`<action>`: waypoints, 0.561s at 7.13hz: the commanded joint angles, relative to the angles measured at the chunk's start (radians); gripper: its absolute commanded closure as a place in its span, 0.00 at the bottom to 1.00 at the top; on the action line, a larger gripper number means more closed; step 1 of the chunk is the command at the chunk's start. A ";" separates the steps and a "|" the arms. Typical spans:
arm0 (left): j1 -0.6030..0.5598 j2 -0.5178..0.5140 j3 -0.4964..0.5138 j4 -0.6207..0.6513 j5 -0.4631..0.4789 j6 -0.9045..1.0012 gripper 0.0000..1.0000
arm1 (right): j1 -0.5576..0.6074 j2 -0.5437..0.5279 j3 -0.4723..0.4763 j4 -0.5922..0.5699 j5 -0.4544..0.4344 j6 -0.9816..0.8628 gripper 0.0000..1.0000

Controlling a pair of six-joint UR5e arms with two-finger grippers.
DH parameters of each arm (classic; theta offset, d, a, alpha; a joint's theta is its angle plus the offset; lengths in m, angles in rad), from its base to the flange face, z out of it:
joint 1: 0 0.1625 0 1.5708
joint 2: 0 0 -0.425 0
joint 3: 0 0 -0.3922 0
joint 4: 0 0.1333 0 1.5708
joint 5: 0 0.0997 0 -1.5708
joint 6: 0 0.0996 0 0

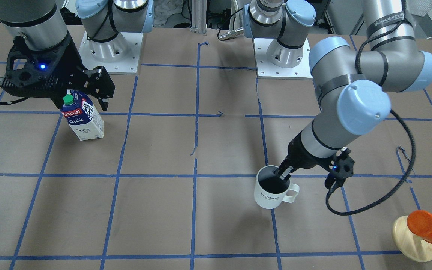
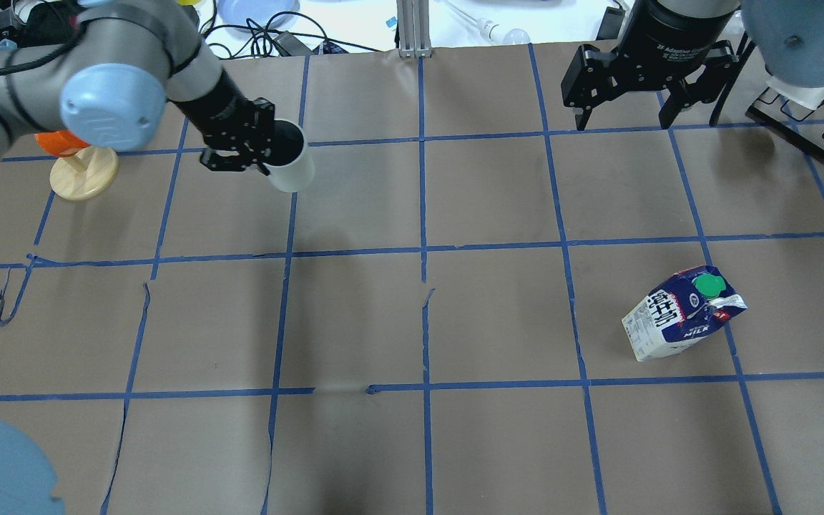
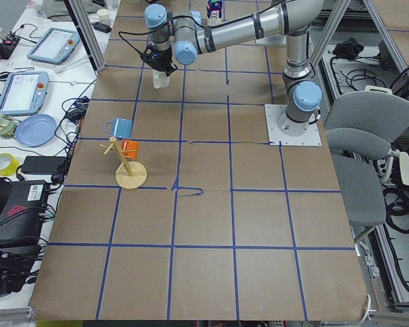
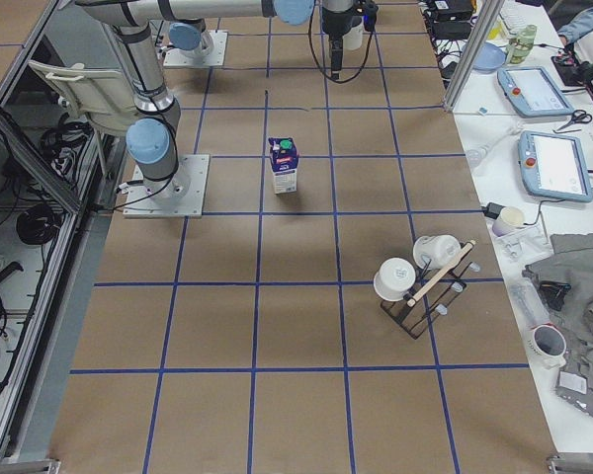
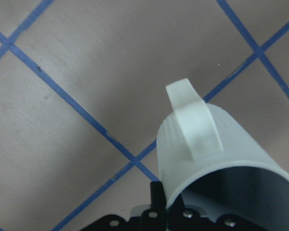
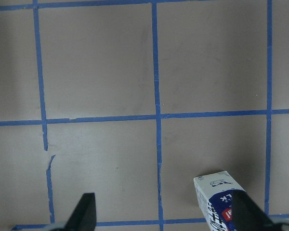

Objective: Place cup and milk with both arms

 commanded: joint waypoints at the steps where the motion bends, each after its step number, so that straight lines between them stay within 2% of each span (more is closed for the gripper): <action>1: -0.101 -0.065 0.011 0.045 -0.069 -0.170 1.00 | 0.000 0.000 0.000 0.000 0.000 0.000 0.00; 2: -0.135 -0.099 0.009 0.130 -0.089 -0.256 1.00 | 0.000 0.000 0.000 0.000 0.000 0.000 0.00; 4: -0.187 -0.156 0.009 0.183 -0.103 -0.411 1.00 | 0.000 0.000 0.000 0.000 0.000 0.000 0.00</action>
